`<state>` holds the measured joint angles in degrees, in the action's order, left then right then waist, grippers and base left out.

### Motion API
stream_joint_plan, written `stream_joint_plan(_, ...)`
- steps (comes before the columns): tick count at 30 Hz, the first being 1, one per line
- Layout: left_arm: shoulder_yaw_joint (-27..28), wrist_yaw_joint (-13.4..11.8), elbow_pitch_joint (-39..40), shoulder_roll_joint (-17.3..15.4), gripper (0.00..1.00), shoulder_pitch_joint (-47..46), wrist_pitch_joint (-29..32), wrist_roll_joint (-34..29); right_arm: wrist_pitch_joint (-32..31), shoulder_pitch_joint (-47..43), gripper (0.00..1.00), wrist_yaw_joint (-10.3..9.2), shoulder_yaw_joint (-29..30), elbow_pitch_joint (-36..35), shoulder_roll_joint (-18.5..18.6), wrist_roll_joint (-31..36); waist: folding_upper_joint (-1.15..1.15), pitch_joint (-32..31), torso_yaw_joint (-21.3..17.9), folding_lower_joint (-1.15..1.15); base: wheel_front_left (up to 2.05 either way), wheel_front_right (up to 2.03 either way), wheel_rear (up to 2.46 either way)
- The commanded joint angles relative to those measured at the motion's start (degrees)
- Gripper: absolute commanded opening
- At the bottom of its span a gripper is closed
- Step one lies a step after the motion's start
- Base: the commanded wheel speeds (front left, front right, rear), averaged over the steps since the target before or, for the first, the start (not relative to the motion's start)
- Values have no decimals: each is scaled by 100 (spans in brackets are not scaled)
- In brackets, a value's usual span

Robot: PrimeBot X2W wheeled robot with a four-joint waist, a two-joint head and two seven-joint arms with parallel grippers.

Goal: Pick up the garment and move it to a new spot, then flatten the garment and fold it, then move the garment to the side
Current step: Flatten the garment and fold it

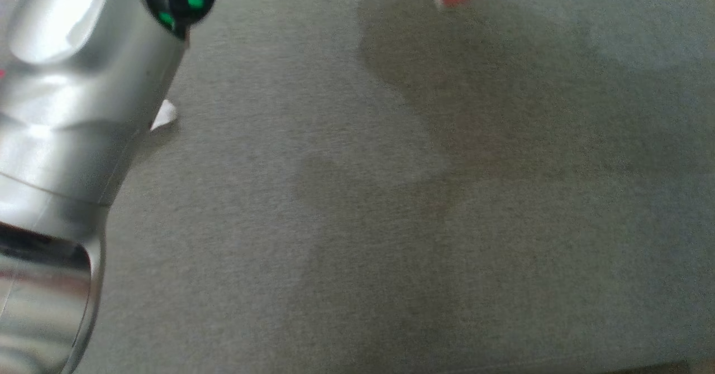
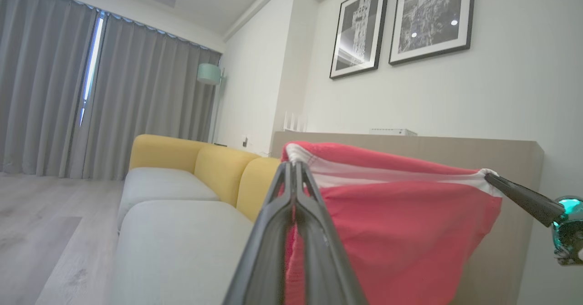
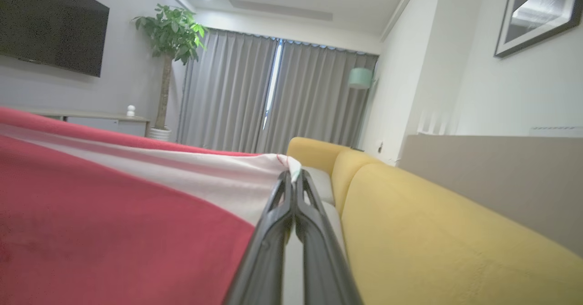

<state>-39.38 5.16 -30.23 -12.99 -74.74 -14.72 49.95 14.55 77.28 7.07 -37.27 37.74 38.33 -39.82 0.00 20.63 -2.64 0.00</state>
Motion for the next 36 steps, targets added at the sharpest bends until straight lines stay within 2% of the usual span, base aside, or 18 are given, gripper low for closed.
stream_joint_plan(1, 416, 82, 144, -84, 0, -113, -26, -277, 43, -92, 0, 42, 450, -252, 126, 269, 0, 153, -214, 0, 0, 0, 0)
stream_joint_plan(2, 416, 82, 144, -84, 0, -113, -26, -277, 43, -92, 0, 42, 450, -252, 126, 269, 0, 153, -214, 0, 0, 0, 0)
stream_joint_plan(4, 540, 149, 180, -1, 0, 86, -27, -446, 44, -323, 0, 42, 807, -461, 91, 452, 0, 136, -276, 0, 0, 0, 0)
stream_joint_plan(7, 609, 207, 245, 69, 0, 637, -27, -603, 44, -984, 0, 42, 1217, -789, 48, 610, 0, 89, -317, 0, 0, 0, 0)
stream_joint_plan(10, 640, 226, 284, 156, 0, 1419, -27, -632, 44, -1929, 0, 42, 1487, -1043, 24, 643, 0, -2, -301, 0, 0, 0, 0)
stream_joint_plan(17, 57, 231, 697, 141, 0, 3524, -28, -687, 44, -4516, 0, 42, 2113, -1689, -79, 339, 0, -314, -265, 0, 0, 0, 0)
stream_joint_plan(23, 117, 232, 1042, -21, 0, 5120, -28, -1033, 44, -6385, 0, 42, 2509, -2285, -187, 13, 0, -646, -286, 0, 0, 0, 0)
stream_joint_plan(27, 323, 137, 1351, 36, 0, 5939, -28, -1401, 44, -7445, 0, 42, 2894, -2757, -227, -14, 0, -781, -263, 0, 0, 0, 0)
stream_joint_plan(32, 379, -10, 1758, 55, 0, 6712, -28, -1626, 34, -8489, 0, 42, 3574, -3403, -506, 151, 0, -839, -206, 0, 0, 0, 0)
stream_joint_plan(36, 439, -14, 2034, 97, 0, 6979, -28, -1547, -191, -8803, 0, 42, 3927, -3848, -753, 349, 0, -827, -169, 0, 0, 0, 0)
